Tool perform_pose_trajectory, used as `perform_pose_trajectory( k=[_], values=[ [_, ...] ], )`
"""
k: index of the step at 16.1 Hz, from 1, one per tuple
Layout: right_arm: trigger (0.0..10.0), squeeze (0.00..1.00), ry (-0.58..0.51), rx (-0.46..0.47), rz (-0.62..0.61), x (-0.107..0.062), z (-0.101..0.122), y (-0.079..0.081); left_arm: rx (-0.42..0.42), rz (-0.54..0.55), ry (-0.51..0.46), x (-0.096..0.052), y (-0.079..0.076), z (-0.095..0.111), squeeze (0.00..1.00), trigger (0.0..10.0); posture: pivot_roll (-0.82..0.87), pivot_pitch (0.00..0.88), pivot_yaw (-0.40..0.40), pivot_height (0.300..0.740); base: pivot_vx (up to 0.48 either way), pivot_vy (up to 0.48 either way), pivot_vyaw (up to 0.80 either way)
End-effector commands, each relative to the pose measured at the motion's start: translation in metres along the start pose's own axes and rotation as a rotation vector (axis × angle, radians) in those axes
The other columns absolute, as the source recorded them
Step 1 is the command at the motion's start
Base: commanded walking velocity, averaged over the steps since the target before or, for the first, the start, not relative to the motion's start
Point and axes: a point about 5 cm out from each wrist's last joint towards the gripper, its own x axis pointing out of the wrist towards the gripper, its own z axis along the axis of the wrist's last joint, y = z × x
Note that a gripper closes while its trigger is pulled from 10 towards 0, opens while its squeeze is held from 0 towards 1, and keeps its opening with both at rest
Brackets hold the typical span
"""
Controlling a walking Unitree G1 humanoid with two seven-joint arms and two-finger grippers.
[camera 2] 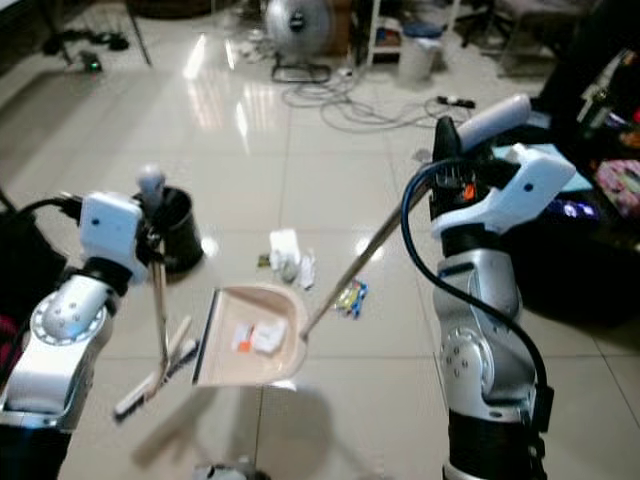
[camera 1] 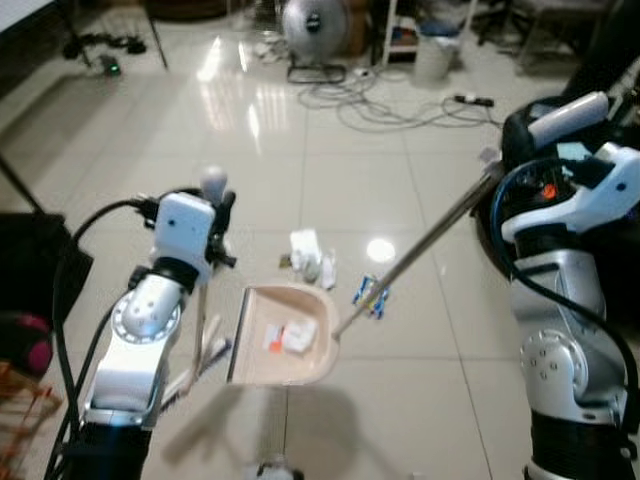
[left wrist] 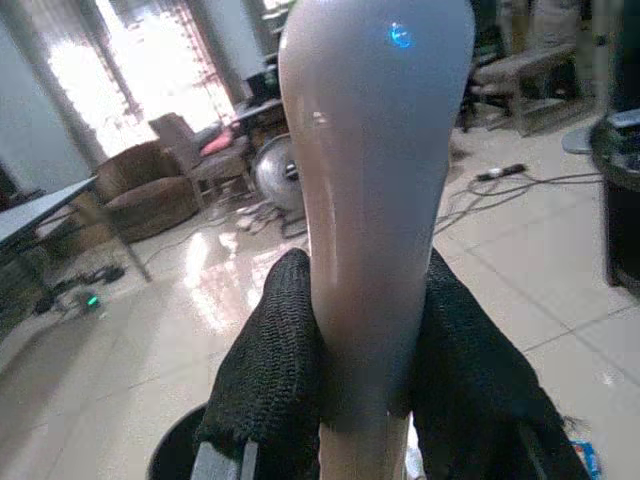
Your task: Sweep floor
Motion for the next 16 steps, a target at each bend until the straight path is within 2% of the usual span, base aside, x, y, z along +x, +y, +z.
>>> perform_pose_trajectory(
  k=[1,5,10,16],
  values=[
    [10.0,0.0,-0.053,-0.011,-0.005,0.001,0.014,0.0,0.012,-0.017,-0.063,0.005,-0.003,0.015,0.0,10.0,0.07,0.05,0.066,0.74,0.364,0.0,0.0],
    [10.0,0.0,-0.047,-0.022,-0.036,0.002,0.016,-0.004,0.01,0.001,-0.047,0.006,-0.004,0.011,0.0,10.0,0.05,0.039,0.057,0.74,0.37,0.0,0.0],
    [10.0,0.0,-0.028,-0.033,-0.011,0.013,0.021,-0.005,0.018,0.058,-0.011,0.005,0.005,-0.001,0.0,10.0,0.03,0.014,0.032,0.74,0.391,0.0,0.0],
    [10.0,0.0,-0.077,-0.004,0.031,0.029,0.038,0.002,0.031,0.08,0.007,0.001,0.005,-0.006,0.0,10.0,0.04,0.001,0.014,0.74,0.416,0.0,0.8]
  ],
)
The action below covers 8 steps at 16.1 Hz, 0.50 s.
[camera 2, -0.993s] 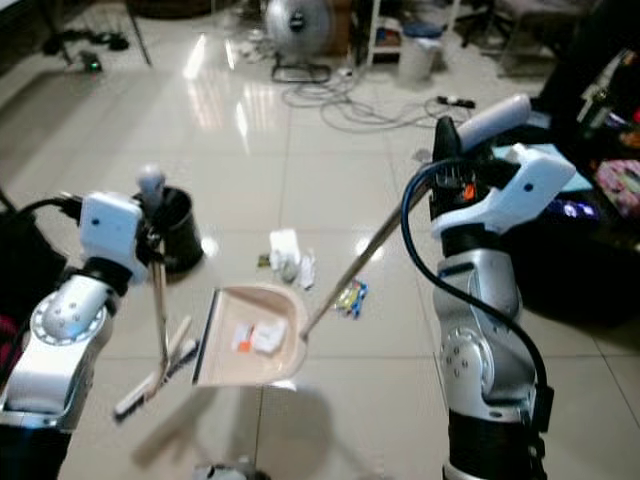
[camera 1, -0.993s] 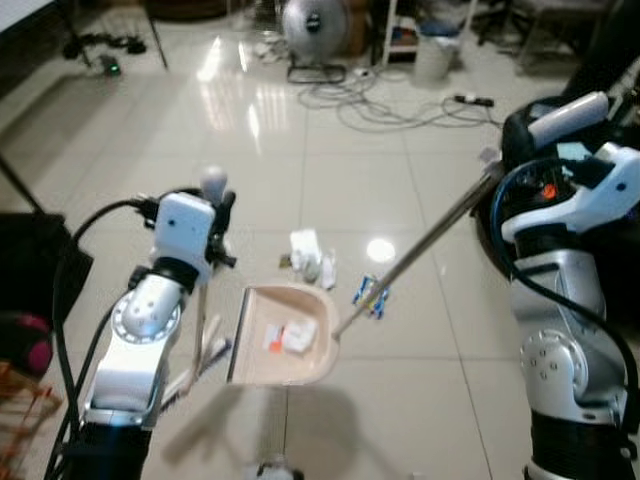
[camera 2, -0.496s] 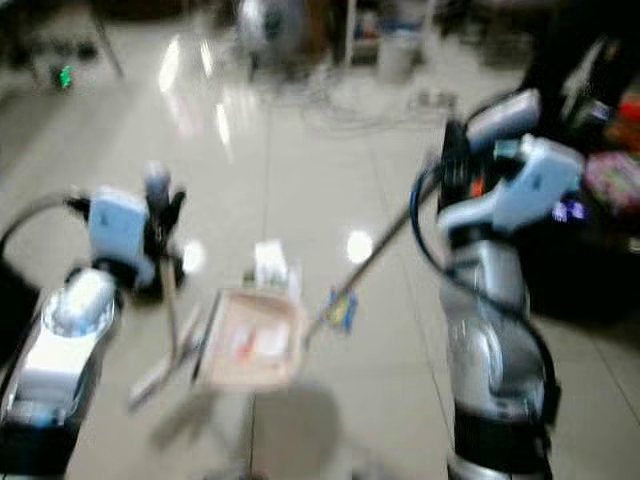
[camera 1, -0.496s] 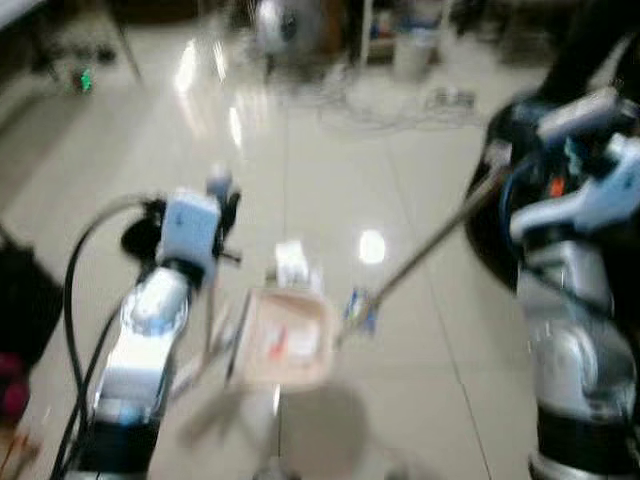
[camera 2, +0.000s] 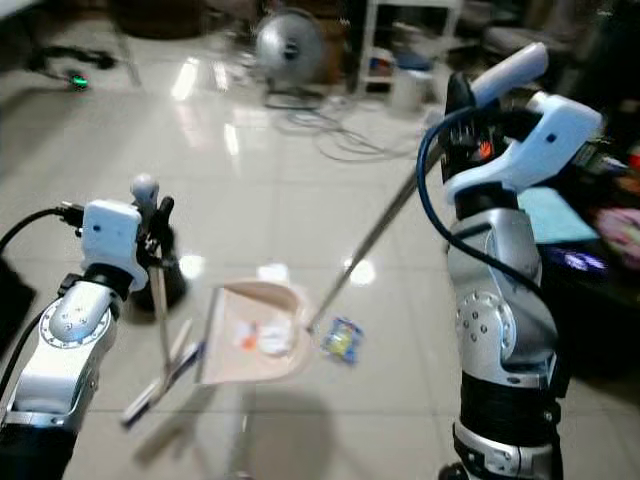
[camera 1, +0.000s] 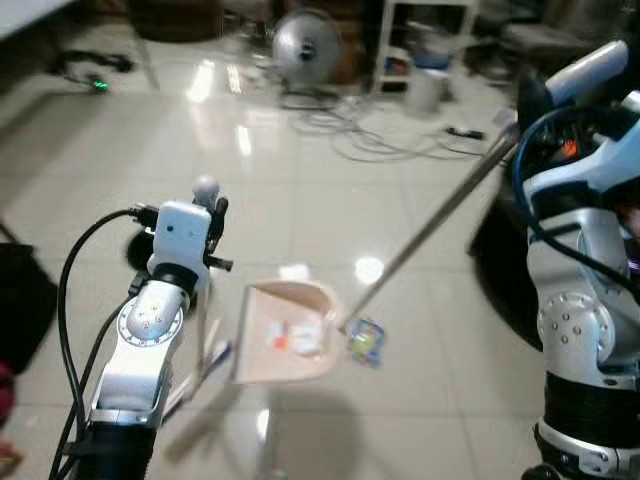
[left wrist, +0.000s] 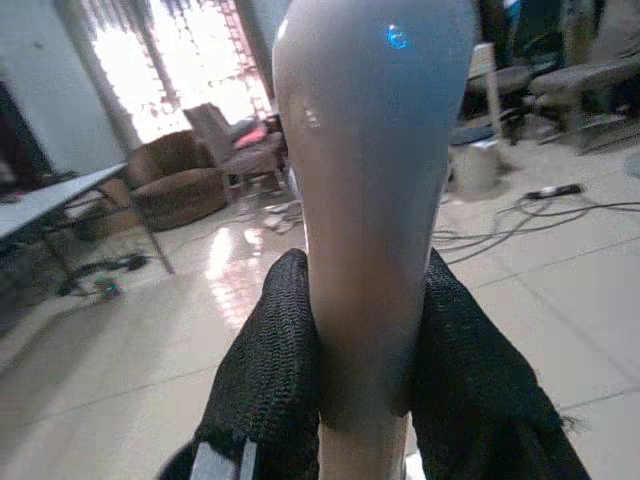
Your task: Sweep floor
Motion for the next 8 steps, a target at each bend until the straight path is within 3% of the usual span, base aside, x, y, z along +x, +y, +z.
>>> perform_pose_trajectory(
  k=[1,6,8],
  values=[
    [10.0,0.0,-0.037,-0.01,0.004,0.003,0.011,-0.004,0.022,0.001,-0.043,0.001,-0.002,0.009,0.0,10.0,0.05,0.004,0.01,0.74,0.42,0.0,0.8],
    [10.0,0.0,-0.053,-0.002,0.03,0.014,0.019,-0.006,0.034,0.009,-0.041,-0.001,0.001,0.008,0.0,10.0,0.05,0.008,0.0,0.74,0.418,0.0,0.8],
    [10.0,0.0,-0.062,0.009,0.032,0.016,0.021,-0.008,0.038,0.009,-0.038,-0.002,0.0,0.007,0.0,10.0,0.05,0.009,-0.001,0.74,0.418,0.0,0.0]
  ],
)
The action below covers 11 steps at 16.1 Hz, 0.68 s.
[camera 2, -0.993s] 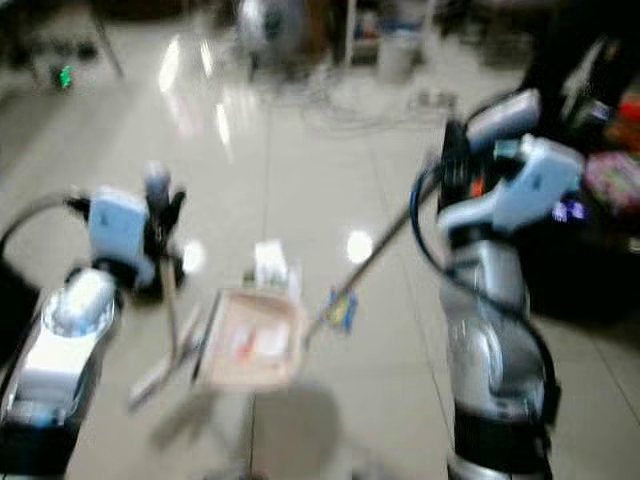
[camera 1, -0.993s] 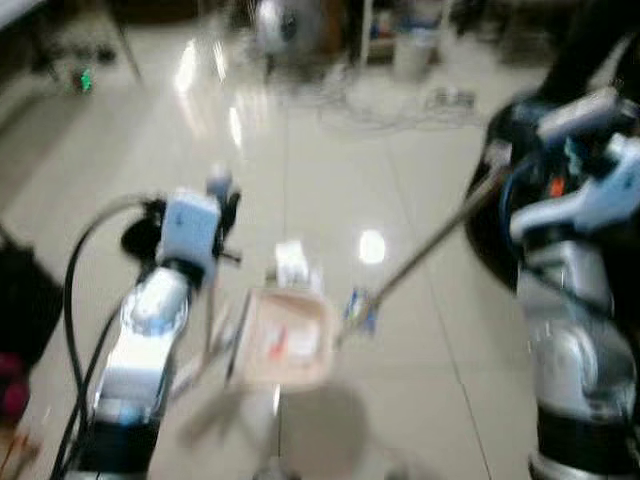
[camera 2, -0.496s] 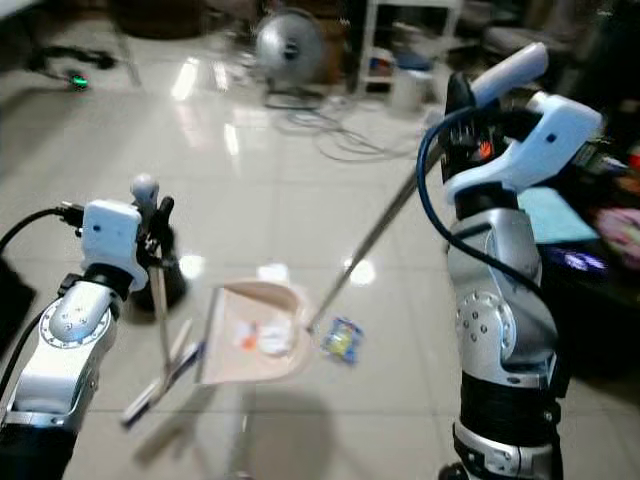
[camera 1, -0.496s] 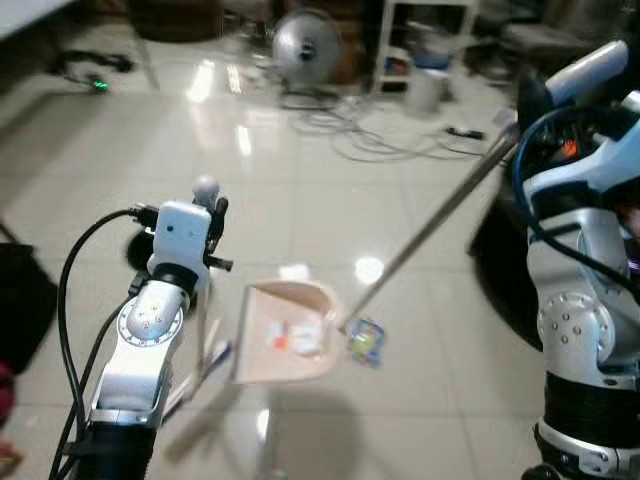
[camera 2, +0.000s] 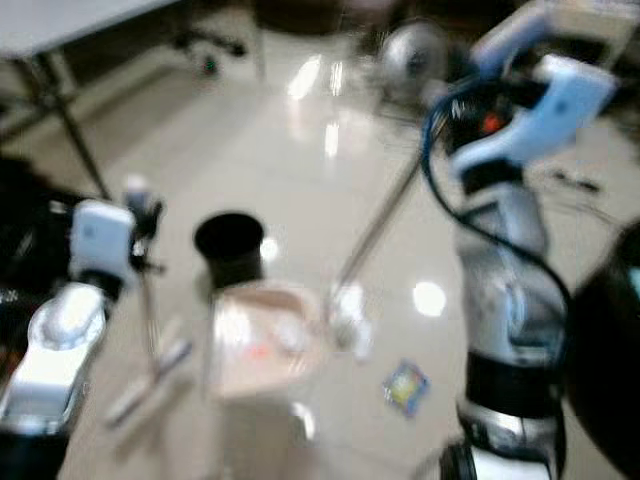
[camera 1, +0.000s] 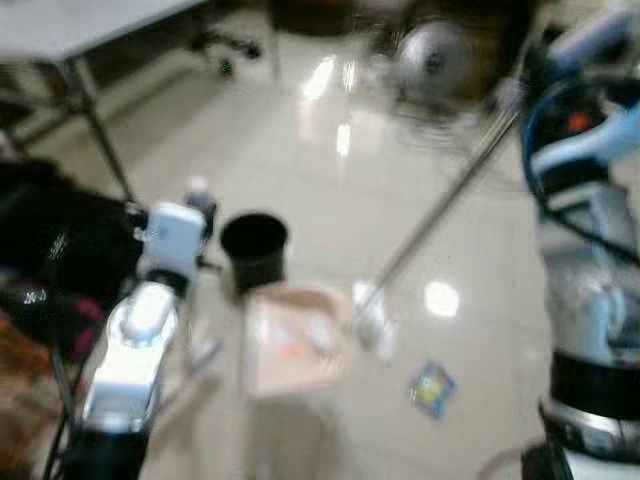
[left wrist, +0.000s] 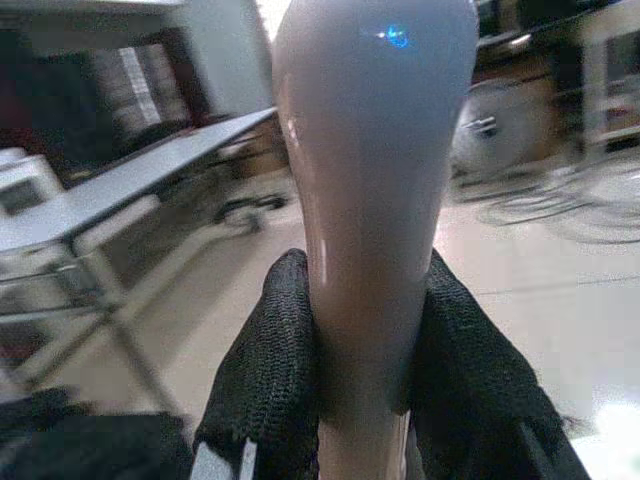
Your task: Sweep floor
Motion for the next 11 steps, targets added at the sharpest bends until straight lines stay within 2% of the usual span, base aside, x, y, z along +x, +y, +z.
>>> perform_pose_trajectory(
  k=[1,7,11],
  values=[
    [10.0,0.0,-0.032,-0.03,-0.025,0.0,0.0109,-0.0105,0.003,-0.018,-0.046,0.0029,-0.0065,0.0097,0.0,10.0,0.05,0.01,0.0,0.74,0.416,0.0,0.0],
    [10.0,0.0,-0.035,-0.034,0.005,0.0035,0.0114,-0.0048,-0.001,-0.014,-0.031,0.0018,-0.0083,0.0067,0.0,10.0,0.05,0.007,-0.004,0.74,0.423,0.0,0.0],
    [10.0,0.0,-0.052,-0.013,-0.025,0.0054,0.0136,-0.0093,-0.011,-0.015,-0.026,0.0018,-0.0112,0.0055,0.0,10.0,0.05,0.005,-0.005,0.74,0.425,0.0,0.0]
  ],
)
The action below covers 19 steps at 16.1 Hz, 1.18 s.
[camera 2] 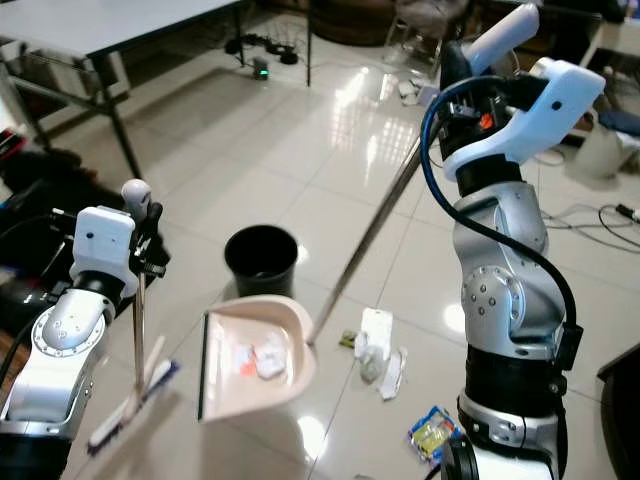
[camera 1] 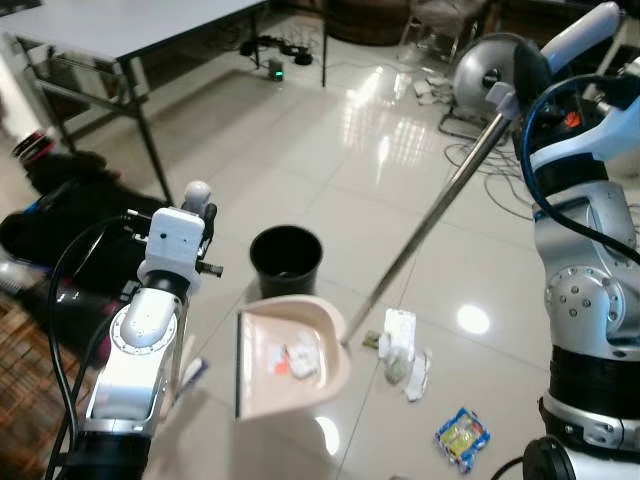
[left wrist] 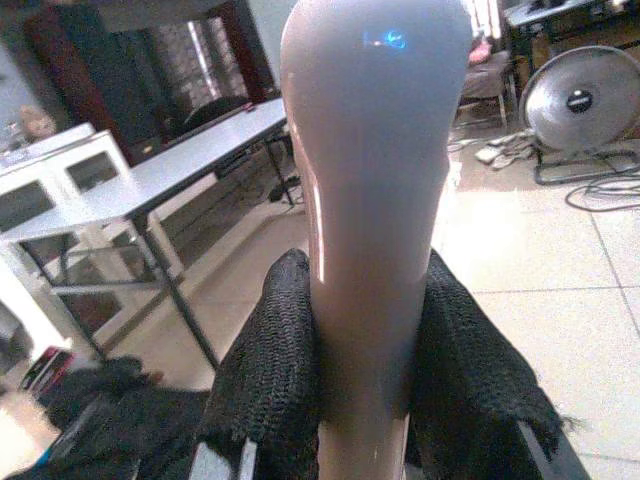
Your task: Sweep floor
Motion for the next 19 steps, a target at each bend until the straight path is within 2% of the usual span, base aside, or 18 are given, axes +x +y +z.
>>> perform_pose_trajectory(
  k=[1,8,13,17,19],
  values=[
    [10.0,0.0,-0.063,0.0,-0.037,0.0015,0.0137,-0.0081,-0.005,-0.021,-0.038,0.003,-0.0073,0.0081,0.0,10.0,0.05,0.004,-0.005,0.74,0.424,0.0,0.0],
    [10.0,0.0,-0.081,0.01,-0.053,0.0024,0.0171,-0.0115,-0.007,-0.026,-0.033,0.0025,-0.0088,0.0069,0.0,10.0,0.04,0.003,0.004,0.74,0.424,0.0,0.0],
    [10.0,0.0,-0.088,-0.016,-0.032,0.0032,0.0177,-0.0052,-0.009,-0.032,-0.032,0.002,-0.0098,0.0066,0.0,10.0,0.05,0.004,0.002,0.74,0.425,0.0,0.0],
    [10.0,0.0,-0.085,-0.019,-0.025,0.0035,0.0172,-0.0028,-0.008,-0.037,-0.033,0.0021,-0.0108,0.007,0.0,10.0,0.05,0.001,0.002,0.74,0.427,0.0,0.54],
    [10.0,0.0,-0.088,-0.005,-0.038,0.0019,0.0161,-0.0035,-0.007,-0.039,-0.033,0.0022,-0.0107,0.0067,0.0,10.0,0.05,0.0,0.001,0.74,0.424,0.0,0.0]
  ],
)
